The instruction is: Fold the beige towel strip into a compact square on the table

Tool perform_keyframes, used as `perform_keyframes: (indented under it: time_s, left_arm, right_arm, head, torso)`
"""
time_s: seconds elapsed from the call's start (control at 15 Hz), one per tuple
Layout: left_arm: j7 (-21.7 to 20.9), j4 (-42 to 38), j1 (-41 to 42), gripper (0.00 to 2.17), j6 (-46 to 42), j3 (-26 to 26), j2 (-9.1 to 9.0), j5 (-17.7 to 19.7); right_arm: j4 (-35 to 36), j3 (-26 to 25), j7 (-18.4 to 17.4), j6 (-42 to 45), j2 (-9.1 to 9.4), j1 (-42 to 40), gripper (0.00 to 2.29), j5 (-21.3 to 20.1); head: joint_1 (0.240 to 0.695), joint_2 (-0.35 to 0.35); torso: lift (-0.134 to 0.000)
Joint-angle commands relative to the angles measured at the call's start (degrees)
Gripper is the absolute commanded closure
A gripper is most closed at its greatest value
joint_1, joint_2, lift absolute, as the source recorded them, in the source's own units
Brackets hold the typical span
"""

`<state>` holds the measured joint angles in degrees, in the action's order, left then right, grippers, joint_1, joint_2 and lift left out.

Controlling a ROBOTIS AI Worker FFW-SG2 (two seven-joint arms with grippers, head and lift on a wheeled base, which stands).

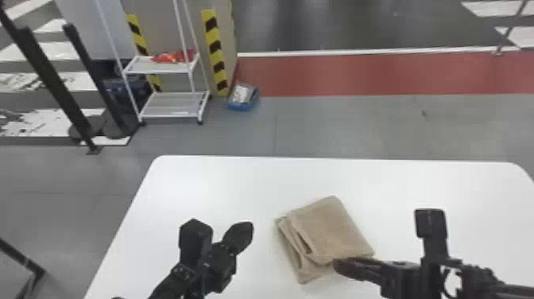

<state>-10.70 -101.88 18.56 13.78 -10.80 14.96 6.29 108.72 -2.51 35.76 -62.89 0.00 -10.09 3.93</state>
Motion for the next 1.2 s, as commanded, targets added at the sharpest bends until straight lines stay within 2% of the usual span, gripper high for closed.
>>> perform_keyframes:
  time_s: [0.0, 0.2, 0.33, 0.67, 0.93, 1.13]
  left_arm:
    - [-1.8, 1.3, -0.2, 1.77, -2.6, 1.0, -0.37, 1.0]
    - [-2.1, 2.4, -0.4, 1.77, -3.3, 1.4, -0.28, 1.2]
    - [-2.2, 2.8, -0.3, 1.77, -3.4, 1.4, -0.10, 1.2]
    - [-2.9, 2.8, 0.0, 1.77, -4.5, 2.5, -0.02, 1.4]
    - [-4.2, 2.7, 0.5, 1.77, -5.2, 3.7, 0.16, 1.9]
    - [-5.1, 2.8, 0.5, 1.77, -5.2, 4.1, 0.34, 2.2]
  right_arm:
    - [-2.5, -0.7, -0.9, 6.5, 0.05, -2.5, 1.98, -4.8]
    - [-7.2, -2.7, -1.7, 14.8, 0.05, -3.5, 1.98, -5.3]
    - [-9.1, -3.1, -1.8, 16.9, 0.05, -2.7, 1.98, -5.3]
    - [-17.8, -1.5, -5.0, 16.9, 0.05, 5.0, 1.98, -7.2]
    - [-22.2, 1.1, -9.7, 16.5, 0.05, 11.0, 1.98, -8.1]
    - [-29.9, 1.8, -10.7, 16.5, 0.05, 18.7, 1.98, -8.4]
  head:
    - [0.695, 0.058]
    - [0.695, 0.019]
    - [0.695, 0.005]
    - [0.695, -0.003]
    - [0.695, 0.000]
    - [0.695, 0.014]
  torso:
    - [0.000]
    - [0.000]
    - [0.000]
    - [0.000]
    - [0.000]
    - [0.000]
